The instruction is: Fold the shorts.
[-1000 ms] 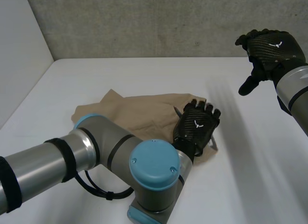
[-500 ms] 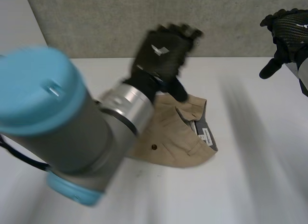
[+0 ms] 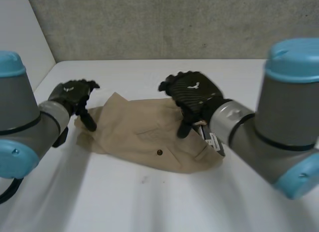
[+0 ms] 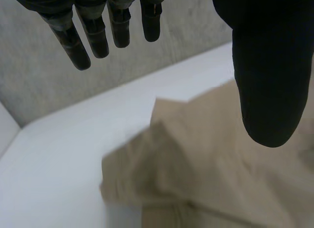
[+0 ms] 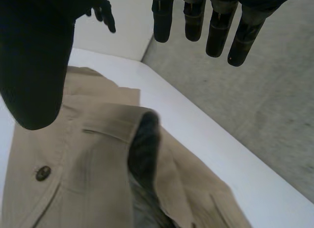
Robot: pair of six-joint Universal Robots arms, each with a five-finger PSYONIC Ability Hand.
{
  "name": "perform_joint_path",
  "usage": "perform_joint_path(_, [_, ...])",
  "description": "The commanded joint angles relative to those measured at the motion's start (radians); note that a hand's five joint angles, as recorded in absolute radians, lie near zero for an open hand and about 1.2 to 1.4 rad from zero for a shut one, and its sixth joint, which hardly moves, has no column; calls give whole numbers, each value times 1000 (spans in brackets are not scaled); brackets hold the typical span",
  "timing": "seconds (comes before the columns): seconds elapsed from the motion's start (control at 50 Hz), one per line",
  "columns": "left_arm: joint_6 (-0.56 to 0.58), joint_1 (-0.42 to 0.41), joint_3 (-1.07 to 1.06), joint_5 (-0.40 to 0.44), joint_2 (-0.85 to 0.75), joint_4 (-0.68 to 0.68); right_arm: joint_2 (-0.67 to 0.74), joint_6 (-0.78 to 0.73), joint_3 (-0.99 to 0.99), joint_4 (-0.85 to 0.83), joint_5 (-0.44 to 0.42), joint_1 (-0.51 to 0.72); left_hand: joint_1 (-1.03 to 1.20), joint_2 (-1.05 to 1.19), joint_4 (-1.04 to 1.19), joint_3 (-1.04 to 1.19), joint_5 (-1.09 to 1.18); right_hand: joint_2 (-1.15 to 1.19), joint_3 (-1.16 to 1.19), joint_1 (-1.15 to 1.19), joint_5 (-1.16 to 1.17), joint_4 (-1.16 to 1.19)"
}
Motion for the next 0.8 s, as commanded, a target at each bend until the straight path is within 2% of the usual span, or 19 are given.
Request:
perform_joint_path(0.02, [45, 50, -135, 14, -9, 33, 208, -4, -146, -26, 80, 76, 220, 206, 217, 206, 207, -44, -36, -28, -62, -57])
perform_joint_path(0.14, [103, 57, -197, 71, -7, 56, 289, -38, -212, -28, 180, 108, 285, 271, 282, 271, 272, 232, 240, 247, 214, 219])
perform_joint_path(0.18, [118, 67, -225, 105, -7, 79, 317, -68, -235, -28, 223, 112, 279, 265, 276, 265, 266, 452, 459, 467, 434, 439])
perform_joint_path(0.2, [123, 70, -233, 117, -7, 90, 322, -81, -239, -26, 234, 113, 276, 262, 273, 262, 263, 572, 579, 587, 554, 559])
perform_joint_path(0.22, [125, 75, -242, 128, -7, 101, 323, -107, -242, -28, 252, 116, 270, 256, 267, 256, 258, 948, 956, 963, 930, 935])
perform_joint_path(0.24, [128, 81, -256, 148, -9, 131, 320, -117, -241, -28, 254, 116, 247, 233, 244, 233, 234, 1172, 1179, 1187, 1153, 1159])
perform_joint_path(0.34, [129, 96, -283, 172, -10, 245, 236, -130, -203, -29, 254, 116, 226, 212, 223, 212, 213, 1174, 1181, 1189, 1156, 1161])
perform_joint_path(0.46, [131, 98, -285, 169, -41, 355, 48, -136, -80, -31, 240, 107, 229, 215, 226, 215, 216, 1174, 1181, 1189, 1156, 1161])
perform_joint_path(0.64, [131, 76, -271, 169, -58, 406, -39, -144, 73, -25, 222, 72, 235, 221, 232, 221, 222, 1174, 1181, 1189, 1156, 1161])
perform_joint_path(0.8, [132, 47, -218, 160, -137, 408, -108, -139, 167, -26, 214, 13, 314, 300, 311, 300, 301, 1174, 1181, 1189, 1156, 1161])
